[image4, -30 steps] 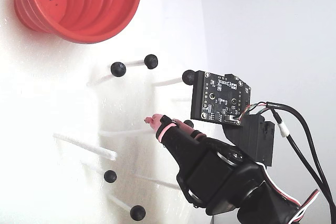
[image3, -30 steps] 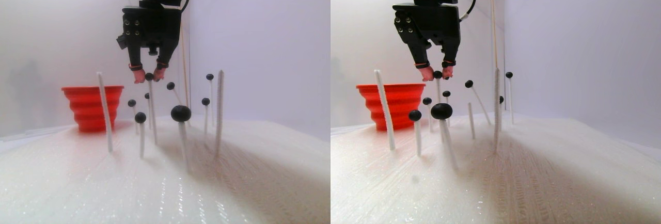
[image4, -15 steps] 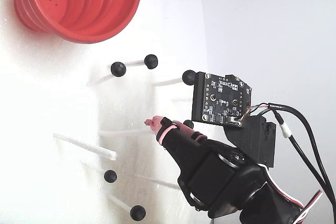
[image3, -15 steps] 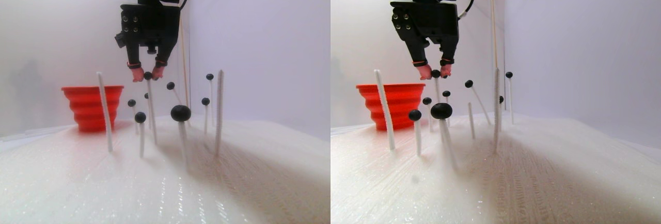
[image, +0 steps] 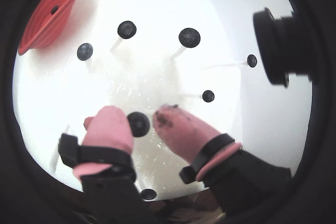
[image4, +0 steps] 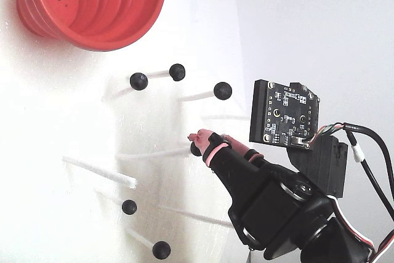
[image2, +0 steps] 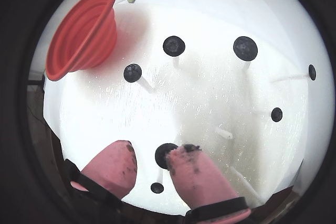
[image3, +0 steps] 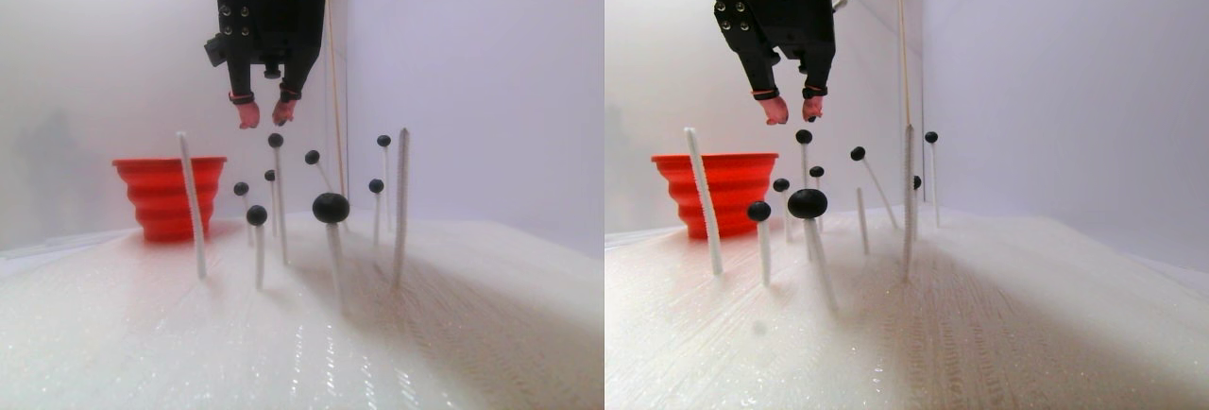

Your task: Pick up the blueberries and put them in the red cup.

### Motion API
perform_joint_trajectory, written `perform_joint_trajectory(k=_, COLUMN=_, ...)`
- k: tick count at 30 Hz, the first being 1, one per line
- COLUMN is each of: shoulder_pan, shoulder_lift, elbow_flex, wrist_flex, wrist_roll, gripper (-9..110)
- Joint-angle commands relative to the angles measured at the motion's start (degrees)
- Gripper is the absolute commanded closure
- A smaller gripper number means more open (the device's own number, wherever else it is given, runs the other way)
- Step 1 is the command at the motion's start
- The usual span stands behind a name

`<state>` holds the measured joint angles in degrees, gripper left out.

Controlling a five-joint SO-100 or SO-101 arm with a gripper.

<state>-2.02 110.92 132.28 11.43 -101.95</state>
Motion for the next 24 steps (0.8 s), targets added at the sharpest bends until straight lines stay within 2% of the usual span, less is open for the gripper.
perform_joint_trajectory(k=1, shoulder_pan=0.4, shoulder_lift=4.4, elbow_flex=-2.5, wrist_flex=-0.1, wrist_roll=-0.8, gripper=87)
perform_joint_trajectory(k=24, shoulder_pan=2.3, shoulder_lift=-1.3, elbow_flex=-0.6, wrist_flex=-4.8, wrist_roll=-2.0, gripper=85)
